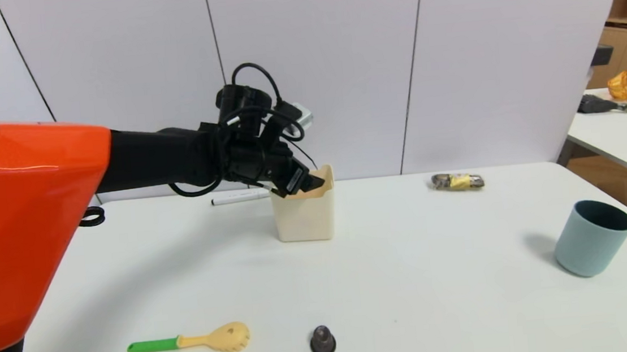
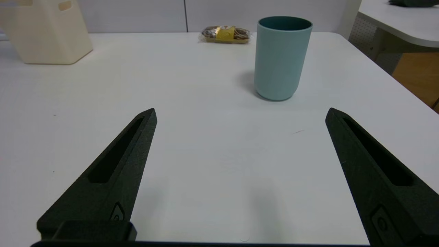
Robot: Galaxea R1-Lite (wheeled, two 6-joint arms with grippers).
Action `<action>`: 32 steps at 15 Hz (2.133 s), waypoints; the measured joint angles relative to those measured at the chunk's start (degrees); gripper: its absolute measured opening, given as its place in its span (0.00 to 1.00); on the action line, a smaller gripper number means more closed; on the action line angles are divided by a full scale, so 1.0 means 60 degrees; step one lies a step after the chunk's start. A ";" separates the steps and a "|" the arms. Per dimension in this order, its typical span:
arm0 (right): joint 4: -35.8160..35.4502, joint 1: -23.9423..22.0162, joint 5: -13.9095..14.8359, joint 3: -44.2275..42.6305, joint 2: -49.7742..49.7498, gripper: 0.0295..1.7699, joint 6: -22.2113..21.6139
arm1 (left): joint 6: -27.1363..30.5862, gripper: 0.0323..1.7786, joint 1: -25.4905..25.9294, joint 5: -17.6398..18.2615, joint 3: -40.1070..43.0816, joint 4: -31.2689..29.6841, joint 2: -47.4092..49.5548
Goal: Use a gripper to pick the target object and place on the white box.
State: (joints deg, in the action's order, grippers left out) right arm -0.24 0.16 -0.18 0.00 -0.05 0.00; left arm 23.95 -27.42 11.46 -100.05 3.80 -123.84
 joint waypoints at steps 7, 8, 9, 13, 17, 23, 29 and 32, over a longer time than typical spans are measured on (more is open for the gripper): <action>0.0000 0.0000 -0.0004 0.0000 0.0000 0.96 0.0000 | 0.0211 0.93 0.0150 0.0000 0.0045 0.0701 0.1217; 0.0004 0.0000 0.0000 0.0000 0.0000 0.96 -0.0004 | 0.0256 0.94 0.0189 -0.0004 0.0110 0.0864 0.1461; 0.0004 0.0000 0.0000 0.0000 0.0000 0.96 0.0000 | 0.0303 0.94 0.0238 -0.0008 0.0226 0.1050 0.1745; 0.0004 0.0000 0.0000 0.0000 0.0000 0.96 0.0000 | 0.0339 0.94 0.0455 -0.0047 0.1611 0.1386 0.3419; 0.0000 0.0000 -0.0004 0.0000 0.0000 0.96 0.0000 | 0.0173 0.95 0.0803 -0.0059 0.3921 0.1418 0.5908; 0.0000 0.0000 0.0000 0.0000 0.0000 0.96 0.0000 | -0.0786 0.95 0.1280 -0.0063 0.8200 0.1038 1.0313; 0.0004 0.0000 0.0000 0.0000 0.0000 0.96 0.0000 | -0.1091 0.95 0.2387 -0.0037 1.1908 -0.0963 1.4105; 0.0004 0.0000 -0.0004 0.0000 0.0000 0.96 -0.0004 | -0.1117 0.95 0.3830 0.0006 1.2772 -0.1250 1.5809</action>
State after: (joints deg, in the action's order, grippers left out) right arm -0.22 0.16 -0.21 0.00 -0.05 -0.02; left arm 17.25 -4.44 11.50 -23.42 -3.69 -28.99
